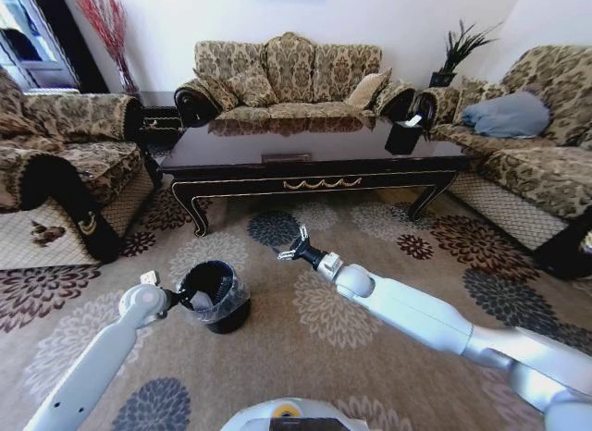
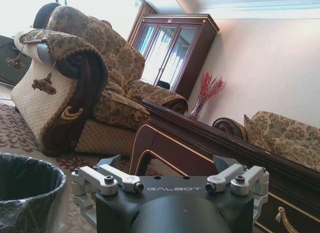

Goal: Move to the front of the table and pick up the trash from the floor, then place it into the trash bin.

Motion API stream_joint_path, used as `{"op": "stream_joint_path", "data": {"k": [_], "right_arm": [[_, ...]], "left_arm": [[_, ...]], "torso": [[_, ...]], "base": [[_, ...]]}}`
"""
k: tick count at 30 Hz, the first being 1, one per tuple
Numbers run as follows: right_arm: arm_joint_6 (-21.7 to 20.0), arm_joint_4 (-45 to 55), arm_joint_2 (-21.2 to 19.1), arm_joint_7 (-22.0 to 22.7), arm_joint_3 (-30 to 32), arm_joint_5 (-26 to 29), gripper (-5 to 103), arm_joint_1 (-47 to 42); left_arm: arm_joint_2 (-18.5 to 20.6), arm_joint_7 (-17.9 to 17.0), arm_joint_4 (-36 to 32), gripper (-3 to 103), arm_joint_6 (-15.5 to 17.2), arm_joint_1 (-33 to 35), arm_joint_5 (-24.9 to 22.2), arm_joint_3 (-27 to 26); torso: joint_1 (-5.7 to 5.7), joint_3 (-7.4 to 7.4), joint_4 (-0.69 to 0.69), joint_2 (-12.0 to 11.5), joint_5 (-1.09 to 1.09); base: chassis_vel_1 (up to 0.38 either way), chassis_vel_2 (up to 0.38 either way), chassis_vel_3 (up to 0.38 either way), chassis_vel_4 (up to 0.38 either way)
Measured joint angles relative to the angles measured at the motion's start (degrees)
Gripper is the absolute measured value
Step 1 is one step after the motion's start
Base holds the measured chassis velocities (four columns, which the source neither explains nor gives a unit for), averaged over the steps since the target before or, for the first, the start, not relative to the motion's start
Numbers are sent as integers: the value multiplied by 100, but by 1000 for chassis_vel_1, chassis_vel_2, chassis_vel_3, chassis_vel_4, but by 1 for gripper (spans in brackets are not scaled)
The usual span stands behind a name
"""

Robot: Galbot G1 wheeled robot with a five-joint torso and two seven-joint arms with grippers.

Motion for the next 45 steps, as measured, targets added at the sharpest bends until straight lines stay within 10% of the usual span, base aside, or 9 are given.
{"op": "stream_joint_path", "data": {"k": [9,28,36,45], "right_arm": [[-17,-6,13,37,82,-6,100,-104],[-341,199,-396,578,2049,318,100,-1517],[-886,390,-416,1142,4261,1038,100,-2899],[-967,1056,-464,1432,5694,1582,100,-4114]], "left_arm": [[172,144,-244,11,-46,67,271,-68],[1099,-257,-1935,81,-68,505,-54,-518],[733,2043,-3085,100,-2154,2715,2320,-2672],[-598,2769,-3918,100,-3267,4188,3305,-3713]], "torso": [[0,1,-1,0,-2],[0,1,-1,0,-2],[0,0,2,0,-2],[0,-1,1,0,-2]], "base": [[0,0,0,0],[0,0,0,0],[0,0,0,0],[0,0,0,0]]}}
